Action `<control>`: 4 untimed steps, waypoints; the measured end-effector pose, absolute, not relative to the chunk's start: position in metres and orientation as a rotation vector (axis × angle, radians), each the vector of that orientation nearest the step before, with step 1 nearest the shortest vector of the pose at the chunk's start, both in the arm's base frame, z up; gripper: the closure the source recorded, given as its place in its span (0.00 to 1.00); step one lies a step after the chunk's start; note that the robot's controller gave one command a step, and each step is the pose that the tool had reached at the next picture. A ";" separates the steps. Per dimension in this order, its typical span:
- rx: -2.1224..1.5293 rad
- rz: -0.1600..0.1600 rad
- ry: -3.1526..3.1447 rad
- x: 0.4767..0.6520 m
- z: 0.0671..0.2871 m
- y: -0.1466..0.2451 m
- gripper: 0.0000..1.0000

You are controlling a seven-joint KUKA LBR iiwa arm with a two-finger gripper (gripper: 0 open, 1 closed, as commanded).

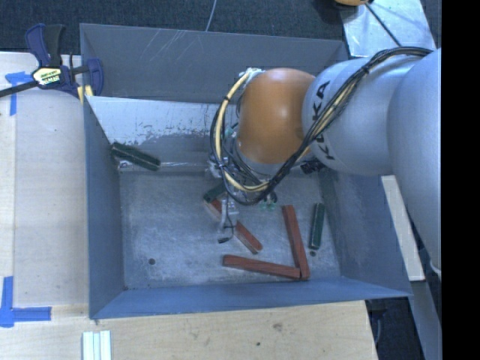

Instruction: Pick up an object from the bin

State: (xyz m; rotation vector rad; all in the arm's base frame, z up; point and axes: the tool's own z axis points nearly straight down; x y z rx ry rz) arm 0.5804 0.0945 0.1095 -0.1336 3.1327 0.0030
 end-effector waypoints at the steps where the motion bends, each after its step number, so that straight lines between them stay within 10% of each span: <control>1: -0.254 -0.001 3.129 0.600 0.074 0.066 1.00; 3: -0.375 0.000 3.120 0.585 0.112 0.069 1.00; 4: -0.521 0.001 3.094 0.599 0.156 0.056 0.00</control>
Offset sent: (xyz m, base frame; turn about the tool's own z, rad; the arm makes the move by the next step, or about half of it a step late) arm 0.0000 0.0000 0.0000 0.0000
